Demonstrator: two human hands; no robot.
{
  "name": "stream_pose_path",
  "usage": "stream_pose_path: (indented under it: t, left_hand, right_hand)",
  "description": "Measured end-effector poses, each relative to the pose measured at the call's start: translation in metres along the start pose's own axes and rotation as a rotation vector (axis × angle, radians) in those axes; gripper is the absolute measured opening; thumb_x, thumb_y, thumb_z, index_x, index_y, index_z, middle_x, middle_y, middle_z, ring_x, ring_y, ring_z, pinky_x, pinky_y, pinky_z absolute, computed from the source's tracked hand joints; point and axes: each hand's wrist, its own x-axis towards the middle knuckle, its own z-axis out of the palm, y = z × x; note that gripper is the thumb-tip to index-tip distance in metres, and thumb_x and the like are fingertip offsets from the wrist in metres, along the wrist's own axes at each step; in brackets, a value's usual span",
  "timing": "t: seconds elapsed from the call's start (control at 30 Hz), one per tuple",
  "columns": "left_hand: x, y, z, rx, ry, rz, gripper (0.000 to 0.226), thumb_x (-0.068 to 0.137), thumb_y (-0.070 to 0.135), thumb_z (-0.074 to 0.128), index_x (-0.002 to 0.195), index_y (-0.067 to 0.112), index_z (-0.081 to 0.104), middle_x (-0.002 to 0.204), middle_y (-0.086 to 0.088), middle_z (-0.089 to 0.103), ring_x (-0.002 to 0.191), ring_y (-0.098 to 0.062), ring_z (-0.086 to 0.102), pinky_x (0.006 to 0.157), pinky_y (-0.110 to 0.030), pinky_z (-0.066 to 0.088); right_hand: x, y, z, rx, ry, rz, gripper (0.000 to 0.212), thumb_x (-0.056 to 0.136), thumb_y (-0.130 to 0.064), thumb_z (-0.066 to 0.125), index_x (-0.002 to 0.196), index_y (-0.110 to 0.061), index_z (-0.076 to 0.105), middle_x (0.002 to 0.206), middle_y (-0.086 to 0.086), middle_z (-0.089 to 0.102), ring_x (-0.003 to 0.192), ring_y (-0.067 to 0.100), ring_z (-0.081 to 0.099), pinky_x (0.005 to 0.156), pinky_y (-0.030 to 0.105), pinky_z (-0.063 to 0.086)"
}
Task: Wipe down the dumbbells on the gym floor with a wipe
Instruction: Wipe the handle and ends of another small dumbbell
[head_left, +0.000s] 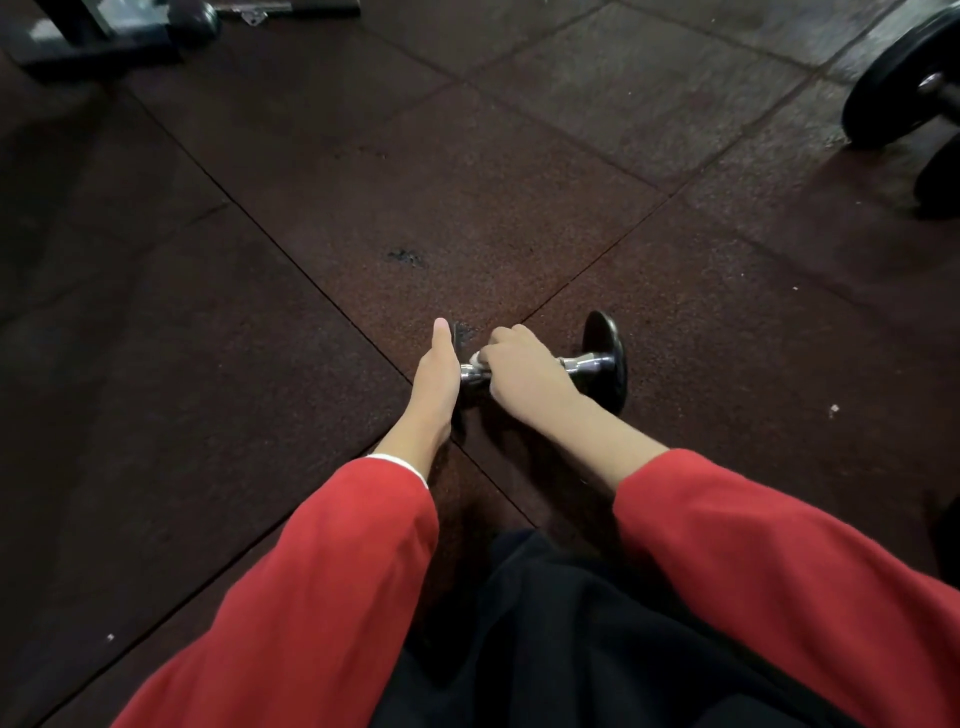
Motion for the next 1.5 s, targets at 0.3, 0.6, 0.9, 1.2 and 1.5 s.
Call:
stream_pose_path:
  t: [0.3, 0.6, 0.9, 1.2, 1.5]
  left_hand:
    - [0.004, 0.0, 0.001, -0.008, 0.008, -0.011, 0.063, 0.096, 0.053, 0.025, 0.121, 0.004, 0.056, 0.114, -0.01, 0.063, 0.106, -0.024, 0.058, 0.101, -0.036, 0.043]
    - [0.0, -0.002, 0.0, 0.037, 0.018, 0.028, 0.067, 0.094, 0.055, 0.026, 0.128, 0.004, 0.053, 0.127, -0.013, 0.058, 0.117, -0.027, 0.054, 0.107, -0.041, 0.038]
    - [0.001, -0.006, -0.001, 0.015, 0.016, 0.018, 0.067, 0.095, 0.055, 0.026, 0.133, 0.004, 0.047, 0.131, -0.012, 0.054, 0.12, -0.025, 0.05, 0.108, -0.04, 0.036]
    - [0.002, -0.006, 0.001, 0.02, 0.035, 0.023, 0.067, 0.095, 0.055, 0.026, 0.131, 0.003, 0.048, 0.128, -0.012, 0.056, 0.118, -0.026, 0.052, 0.107, -0.04, 0.037]
    - [0.0, -0.007, 0.0, 0.024, 0.029, 0.049, 0.063, 0.096, 0.052, 0.026, 0.131, 0.003, 0.047, 0.129, -0.011, 0.055, 0.119, -0.024, 0.051, 0.108, -0.036, 0.036]
  right_hand:
    - [-0.042, -0.005, 0.04, -0.142, 0.175, -0.162, 0.038, 0.076, -0.006, 0.038, 0.097, 0.001, 0.07, 0.085, 0.009, 0.067, 0.071, 0.023, 0.062, 0.063, 0.031, 0.055]
    - [0.019, 0.011, -0.015, -0.232, -0.134, -0.032, 0.031, 0.095, -0.006, 0.038, 0.119, -0.001, 0.057, 0.125, 0.013, 0.055, 0.119, 0.029, 0.047, 0.095, 0.036, 0.043]
    - [-0.027, 0.031, 0.007, -0.298, 0.037, 0.236, 0.027, 0.089, -0.006, 0.043, 0.107, -0.005, 0.062, 0.108, 0.009, 0.058, 0.104, 0.026, 0.052, 0.081, 0.031, 0.045]
    - [-0.038, -0.002, 0.022, -0.319, 0.036, 0.454, 0.035, 0.069, -0.001, 0.038, 0.072, -0.003, 0.073, 0.07, 0.008, 0.065, 0.057, 0.015, 0.059, 0.042, 0.019, 0.041]
    - [-0.039, -0.006, 0.009, -0.191, -0.064, 0.636, 0.054, 0.076, -0.013, 0.02, 0.102, -0.011, 0.068, 0.103, 0.005, 0.063, 0.093, 0.011, 0.06, 0.074, 0.015, 0.046]
